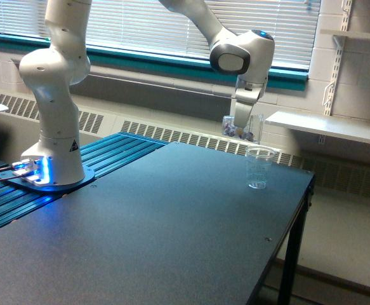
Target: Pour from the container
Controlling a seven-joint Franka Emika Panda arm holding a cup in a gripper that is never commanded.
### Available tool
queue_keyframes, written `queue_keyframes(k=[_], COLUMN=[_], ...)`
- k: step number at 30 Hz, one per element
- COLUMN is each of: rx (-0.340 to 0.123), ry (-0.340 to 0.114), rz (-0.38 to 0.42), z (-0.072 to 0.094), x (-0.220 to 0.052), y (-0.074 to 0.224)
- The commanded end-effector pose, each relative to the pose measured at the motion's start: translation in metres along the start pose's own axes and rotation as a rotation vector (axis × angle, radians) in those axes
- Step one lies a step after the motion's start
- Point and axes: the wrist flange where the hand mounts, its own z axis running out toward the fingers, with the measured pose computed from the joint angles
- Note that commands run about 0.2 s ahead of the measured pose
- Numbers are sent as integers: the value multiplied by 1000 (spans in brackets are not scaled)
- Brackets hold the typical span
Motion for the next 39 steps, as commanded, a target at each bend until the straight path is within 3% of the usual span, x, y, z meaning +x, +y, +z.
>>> queue_keyframes(k=[1,10,16,39], rx=[13,37,34,-32], ry=[-29,-41,-63,-114], rz=[15,36,56,116], z=[-13,-35,-37,-8], x=[-7,-11,-8,6], y=[-7,-10,-6,7])
